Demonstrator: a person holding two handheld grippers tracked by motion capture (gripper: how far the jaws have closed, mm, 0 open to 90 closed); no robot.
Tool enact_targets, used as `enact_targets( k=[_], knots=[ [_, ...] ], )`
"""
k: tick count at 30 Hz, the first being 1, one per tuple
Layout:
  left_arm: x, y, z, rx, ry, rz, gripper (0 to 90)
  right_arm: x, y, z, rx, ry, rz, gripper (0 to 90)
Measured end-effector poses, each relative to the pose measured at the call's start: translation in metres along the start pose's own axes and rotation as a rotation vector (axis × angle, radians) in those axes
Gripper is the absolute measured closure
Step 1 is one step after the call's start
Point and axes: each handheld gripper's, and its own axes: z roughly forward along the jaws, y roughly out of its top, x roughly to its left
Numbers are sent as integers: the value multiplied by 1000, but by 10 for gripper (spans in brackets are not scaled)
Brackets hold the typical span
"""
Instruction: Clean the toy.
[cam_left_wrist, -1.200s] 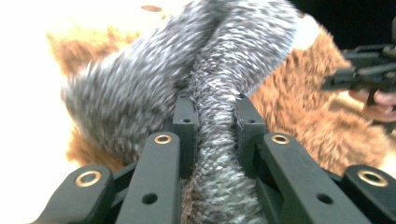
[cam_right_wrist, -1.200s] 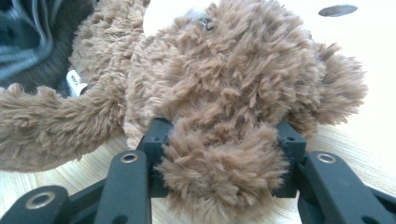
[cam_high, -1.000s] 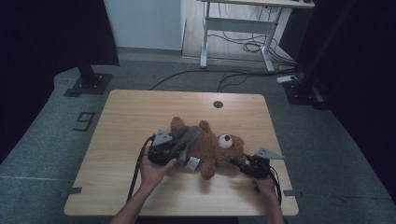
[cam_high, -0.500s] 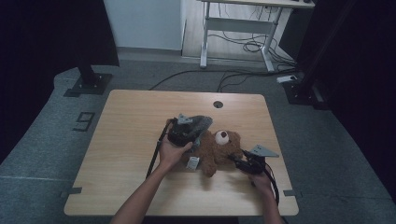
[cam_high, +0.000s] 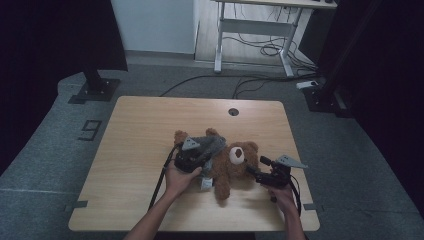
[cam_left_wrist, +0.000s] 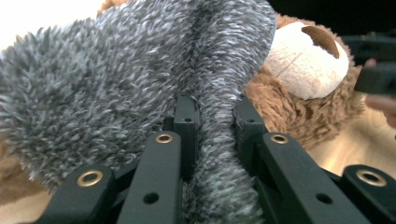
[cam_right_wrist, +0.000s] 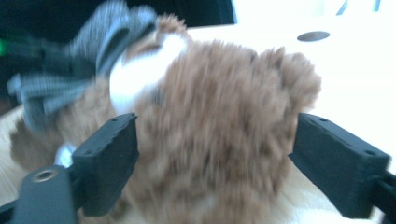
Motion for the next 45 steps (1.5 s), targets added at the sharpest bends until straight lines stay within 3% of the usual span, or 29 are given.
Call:
enact_targets(
  k=[3,7,9,12,17,19,20,21,22,25,26,30,32,34,36,39,41,45],
  knots=[
    [-6,-8,-4,-11,-3,6,754,7,8,2,-9,-7,16,90],
    [-9,-13,-7,-22,-5,5,753,14,13,13,24,-25,24,42],
    [-10,-15,-8,-24,-5,2,753,13,12,19,50,-16,39,4],
    [-12,-18,-9,-23,-10,5,752,10,7,27,117,39,91,0],
    [-14,-18,-13,-24,-18,-1,751,11,4,30,164,41,85,0],
    [-16,-14,-17,-31,-16,-2,750,12,0,32,190,49,75,9],
    [-19,-9,-19,-41,-11,5,750,15,-4,34,235,22,15,72],
    [-19,-9,-19,-41,-11,5,750,15,-4,34,235,22,15,72],
    [-26,2,-19,-42,-17,22,749,17,-7,35,239,-13,-23,150],
    [-34,11,-16,-39,-28,45,747,18,-7,35,230,-19,-33,219],
    [-43,20,-9,-34,-43,65,746,19,-6,34,219,-10,-41,272],
    [-58,34,4,-29,-57,91,746,17,-7,31,213,0,-67,311],
    [-72,46,17,-21,-73,113,745,19,-9,30,209,1,-114,332],
    [-79,51,24,-12,-79,122,744,20,-9,29,211,1,-124,336],
    [-88,56,35,6,-85,132,743,22,-9,28,214,-4,-166,348],
    [-96,56,55,55,-64,139,743,23,-9,28,214,-6,-178,358],
    [-97,51,63,62,-47,150,745,22,-11,28,219,-10,-181,378],
    [-94,45,57,50,-43,152,748,19,-13,27,215,8,-171,390]
  ],
)
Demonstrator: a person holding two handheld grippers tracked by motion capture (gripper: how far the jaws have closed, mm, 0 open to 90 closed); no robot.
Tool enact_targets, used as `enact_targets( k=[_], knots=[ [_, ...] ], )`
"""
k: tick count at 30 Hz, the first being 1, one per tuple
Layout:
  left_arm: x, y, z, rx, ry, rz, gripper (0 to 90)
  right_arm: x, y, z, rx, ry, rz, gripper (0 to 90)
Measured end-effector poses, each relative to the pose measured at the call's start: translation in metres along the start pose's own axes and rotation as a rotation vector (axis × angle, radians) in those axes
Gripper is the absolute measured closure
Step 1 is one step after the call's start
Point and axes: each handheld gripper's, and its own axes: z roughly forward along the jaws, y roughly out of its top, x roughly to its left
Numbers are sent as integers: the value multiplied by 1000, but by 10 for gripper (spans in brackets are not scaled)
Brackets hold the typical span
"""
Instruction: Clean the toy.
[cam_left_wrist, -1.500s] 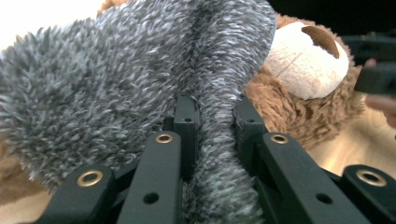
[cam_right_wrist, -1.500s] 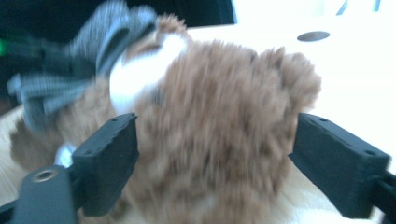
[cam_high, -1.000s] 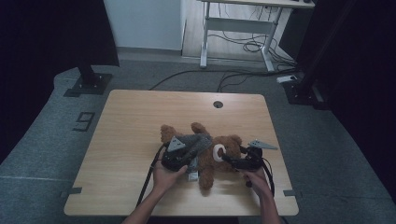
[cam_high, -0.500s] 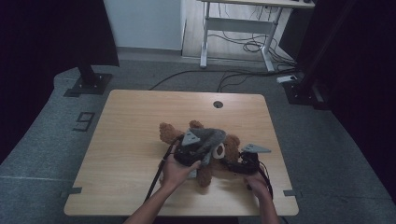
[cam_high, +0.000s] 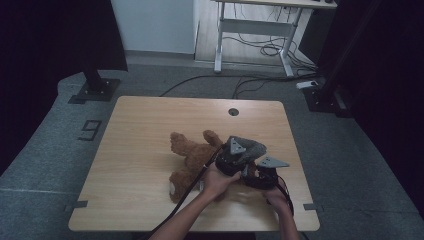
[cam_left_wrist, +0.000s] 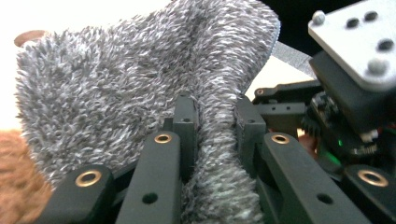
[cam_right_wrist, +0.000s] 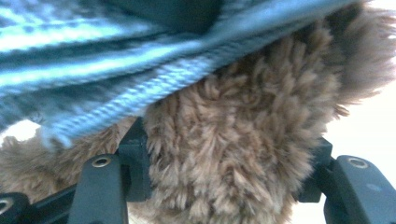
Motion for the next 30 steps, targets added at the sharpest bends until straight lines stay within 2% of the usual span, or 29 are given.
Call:
enact_targets(
  k=[3,5,8,9,10,11,13,14,15,16,17,18,20,24,26,28,30],
  knots=[
    [7,-5,-9,-7,-8,-22,751,0,0,0,1,9,-4,399],
    [11,-9,-16,-15,5,-21,751,0,0,0,1,9,-3,399],
    [24,-16,-31,-22,46,-41,751,-3,-1,-1,-5,18,21,400],
    [36,-24,-38,-14,76,-57,752,-4,-1,-1,-7,23,25,399],
    [36,-24,-38,-14,76,-57,752,-5,-1,-2,-8,28,32,399],
    [43,-29,-42,-17,63,-79,752,-5,-1,-2,-8,28,32,399],
    [54,-37,-52,-39,47,-116,753,-6,-2,-2,-11,34,33,399],
    [62,-43,-65,-67,53,-133,751,-5,-2,-2,-11,35,33,399],
    [62,-43,-65,-67,53,-133,751,-5,-2,-2,-11,35,33,399],
    [66,-46,-72,-81,62,-141,751,-6,-2,-2,-11,35,35,399],
    [75,-53,-85,-97,81,-166,750,-6,-3,-2,-12,37,37,399],
    [75,-53,-85,-97,81,-166,750,-6,-3,-2,-12,37,37,399],
    [86,-63,-93,-86,92,-190,749,-7,-3,-2,-13,39,40,398],
    [105,-85,-101,-71,73,-264,747,-7,-3,-2,-14,45,41,397],
    [111,-94,-105,-60,89,-274,747,-7,-3,-2,-15,45,44,397],
    [119,-104,-108,-34,114,-290,747,-7,-3,-2,-15,46,47,397],
    [132,-115,-108,1,113,-335,747,-7,-4,-2,-15,48,50,397]
  ],
)
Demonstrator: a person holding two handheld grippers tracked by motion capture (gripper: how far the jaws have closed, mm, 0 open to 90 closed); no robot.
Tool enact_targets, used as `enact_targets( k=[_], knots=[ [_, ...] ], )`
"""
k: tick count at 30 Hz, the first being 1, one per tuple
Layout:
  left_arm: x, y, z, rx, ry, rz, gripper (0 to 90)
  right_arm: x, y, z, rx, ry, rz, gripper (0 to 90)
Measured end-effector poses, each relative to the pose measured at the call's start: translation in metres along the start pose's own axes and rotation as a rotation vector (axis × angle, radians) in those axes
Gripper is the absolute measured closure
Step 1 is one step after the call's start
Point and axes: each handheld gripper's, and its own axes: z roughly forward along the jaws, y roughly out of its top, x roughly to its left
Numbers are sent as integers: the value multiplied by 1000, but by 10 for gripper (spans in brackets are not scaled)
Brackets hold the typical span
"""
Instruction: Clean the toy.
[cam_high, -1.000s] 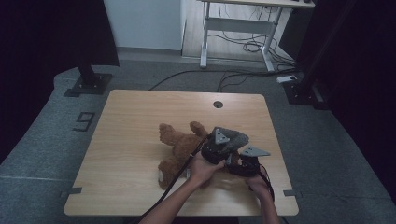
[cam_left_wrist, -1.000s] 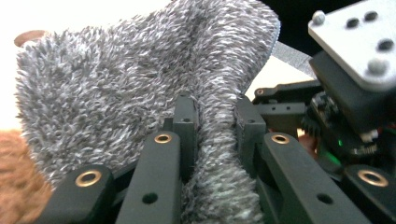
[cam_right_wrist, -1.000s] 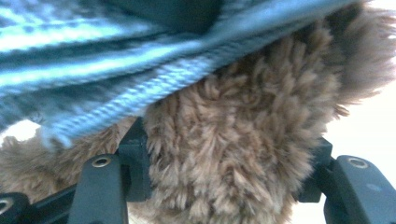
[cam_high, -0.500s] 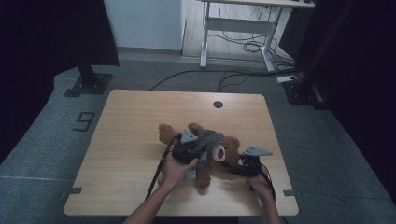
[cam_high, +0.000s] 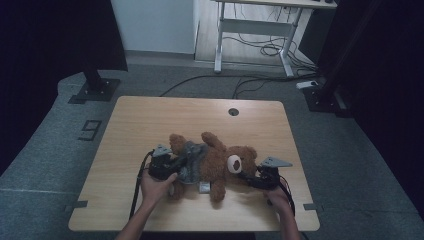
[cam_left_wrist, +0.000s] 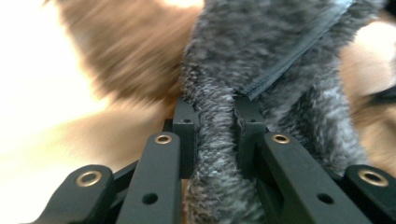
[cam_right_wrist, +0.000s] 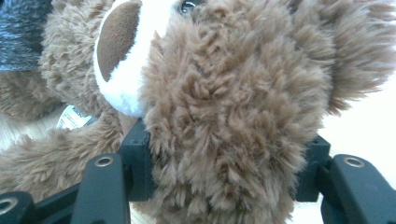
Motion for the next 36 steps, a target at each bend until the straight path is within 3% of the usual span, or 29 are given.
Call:
enact_targets(
  k=[2,5,9,13,16,17,18,21,28,31,34,36],
  knots=[
    [12,-6,2,17,-9,-40,747,0,0,0,-3,4,4,397],
    [20,-9,5,23,25,-49,747,0,0,0,-4,5,6,396],
    [20,-6,0,16,60,-26,747,-1,0,0,-4,6,6,396],
    [9,5,-18,-54,64,2,752,-1,0,0,-3,8,6,396],
    [-9,18,-28,-107,20,40,755,-2,0,0,-3,7,6,395],
    [-23,29,-29,-129,-11,59,756,-1,0,0,-6,4,2,395],
    [-23,29,-29,-129,-11,59,756,-1,0,0,-6,4,2,395],
    [-52,50,-20,-134,-43,121,757,0,0,0,-10,-3,-5,394],
    [-118,84,34,-96,-135,208,759,3,0,0,-12,-20,-31,396],
    [-143,90,59,-71,-211,189,759,4,0,0,-14,-24,-43,397],
    [-164,88,84,-10,-212,232,759,4,-1,0,-13,-24,-45,397],
    [-170,82,100,31,-155,271,758,4,-1,0,-15,-25,-46,396]
  ],
)
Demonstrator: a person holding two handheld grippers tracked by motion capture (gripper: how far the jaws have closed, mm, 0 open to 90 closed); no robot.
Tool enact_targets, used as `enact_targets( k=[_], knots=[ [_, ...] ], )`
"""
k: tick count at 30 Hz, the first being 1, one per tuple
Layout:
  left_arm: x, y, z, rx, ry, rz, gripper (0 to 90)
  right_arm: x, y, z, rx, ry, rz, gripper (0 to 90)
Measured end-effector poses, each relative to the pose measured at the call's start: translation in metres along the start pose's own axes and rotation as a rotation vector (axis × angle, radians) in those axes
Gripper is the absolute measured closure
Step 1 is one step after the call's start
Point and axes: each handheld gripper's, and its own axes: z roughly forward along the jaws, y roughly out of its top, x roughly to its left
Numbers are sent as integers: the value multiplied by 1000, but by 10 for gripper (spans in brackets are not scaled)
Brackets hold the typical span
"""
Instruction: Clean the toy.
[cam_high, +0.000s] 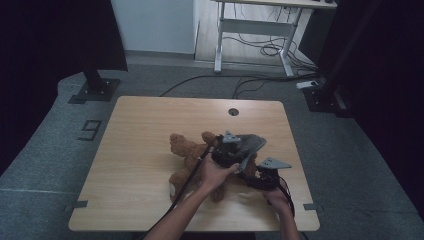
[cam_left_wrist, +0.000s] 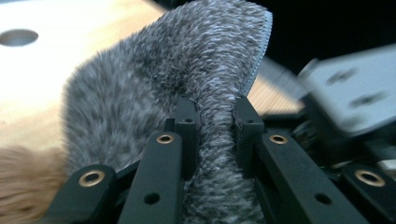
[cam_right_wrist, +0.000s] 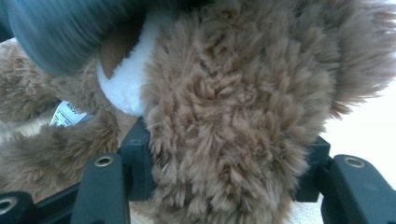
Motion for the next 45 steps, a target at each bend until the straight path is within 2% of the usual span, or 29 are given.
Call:
enact_targets(
  k=[2,7,11,15,18,21,27,33,36,37,45],
  knots=[
    [2,-3,3,-9,8,-10,759,0,-1,1,6,-7,-1,396],
    [9,-5,-5,-12,41,-15,760,1,0,2,3,-11,-9,398],
    [21,-8,-13,-22,69,-42,759,2,0,2,4,-13,-11,398],
    [39,-17,-24,-13,126,-57,762,0,-1,1,3,-5,5,397],
    [55,-30,-36,-35,108,-93,763,-1,-2,1,-2,0,9,397],
    [61,-36,-49,-59,114,-103,763,-1,-1,1,0,1,10,397],
    [83,-45,-76,-77,178,-124,763,0,-2,1,1,-1,12,397],
    [119,-66,-103,-79,214,-211,760,-1,-2,1,0,0,16,397],
    [132,-80,-115,-76,239,-242,760,-1,-2,1,0,0,18,397],
    [139,-90,-120,-70,256,-258,760,-1,-2,1,-4,-1,19,397],
    [152,-111,-131,-47,291,-284,760,0,-2,2,-7,-3,25,397]
  ],
)
